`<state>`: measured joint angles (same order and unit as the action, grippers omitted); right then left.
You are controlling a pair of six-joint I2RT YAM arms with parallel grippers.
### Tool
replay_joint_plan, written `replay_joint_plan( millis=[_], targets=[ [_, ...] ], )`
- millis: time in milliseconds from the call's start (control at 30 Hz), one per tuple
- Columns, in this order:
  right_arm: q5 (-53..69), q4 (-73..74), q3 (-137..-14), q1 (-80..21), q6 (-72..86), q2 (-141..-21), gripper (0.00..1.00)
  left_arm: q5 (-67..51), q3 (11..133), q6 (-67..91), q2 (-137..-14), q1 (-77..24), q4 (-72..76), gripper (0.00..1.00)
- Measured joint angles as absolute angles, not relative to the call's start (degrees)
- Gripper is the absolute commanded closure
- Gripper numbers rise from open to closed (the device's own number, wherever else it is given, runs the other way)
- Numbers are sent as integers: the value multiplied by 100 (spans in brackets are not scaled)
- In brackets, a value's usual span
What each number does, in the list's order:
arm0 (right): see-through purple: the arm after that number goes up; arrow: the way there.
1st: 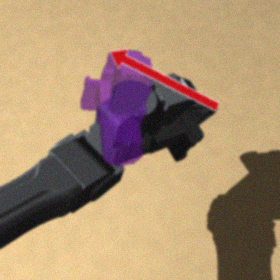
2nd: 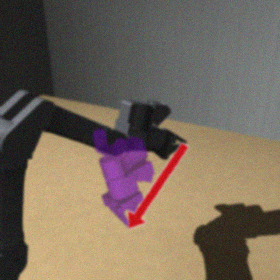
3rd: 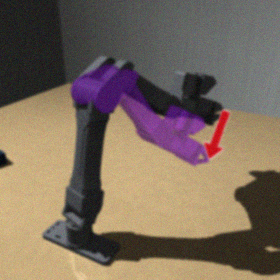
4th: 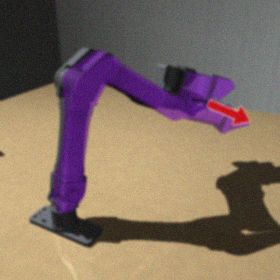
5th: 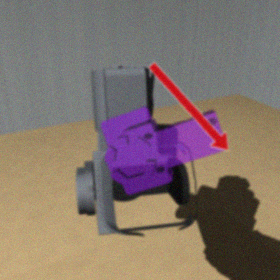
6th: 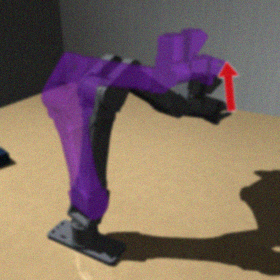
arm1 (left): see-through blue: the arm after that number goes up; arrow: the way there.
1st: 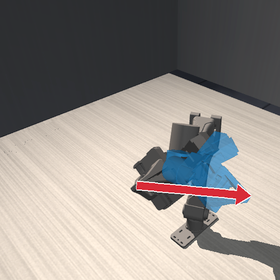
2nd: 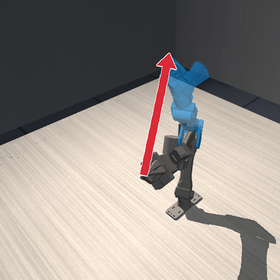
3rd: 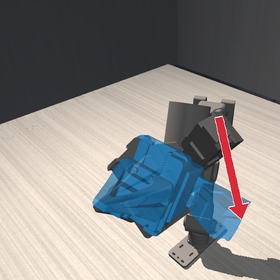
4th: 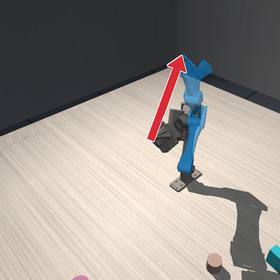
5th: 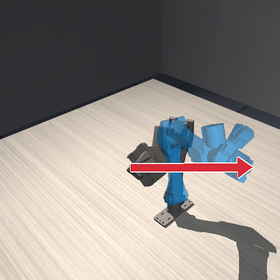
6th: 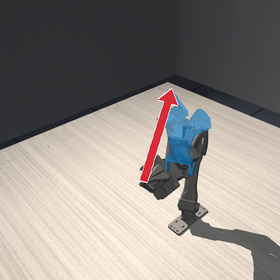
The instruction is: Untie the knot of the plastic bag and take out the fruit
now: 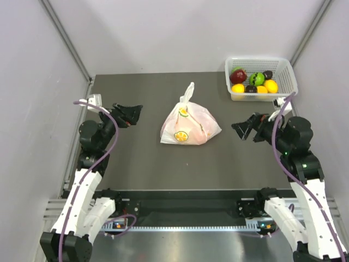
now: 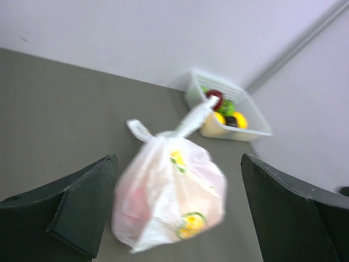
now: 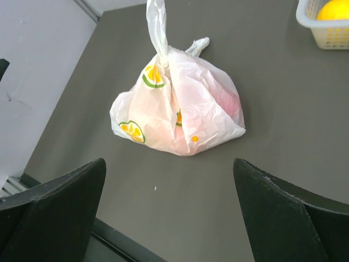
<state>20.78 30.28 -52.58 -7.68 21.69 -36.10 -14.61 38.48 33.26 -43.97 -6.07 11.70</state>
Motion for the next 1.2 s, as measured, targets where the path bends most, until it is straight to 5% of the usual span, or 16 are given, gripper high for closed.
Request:
replay_joint_plan(
  millis=[333, 600, 1200],
  targets=[
    [2506, 2825, -5269, -873, 1918, -4676, 0, -2773, 3767, 4598, -4399, -604, 1131, 1],
    [1160, 2805, -6020, -2139, 1339, -6274, 0, -3380, 3940, 4359, -4906, -683, 718, 1],
    [158, 1767, -7216, -2790, 749, -8855, 0, -1973, 4764, 3271, -5714, -1981, -786, 1]
  ],
)
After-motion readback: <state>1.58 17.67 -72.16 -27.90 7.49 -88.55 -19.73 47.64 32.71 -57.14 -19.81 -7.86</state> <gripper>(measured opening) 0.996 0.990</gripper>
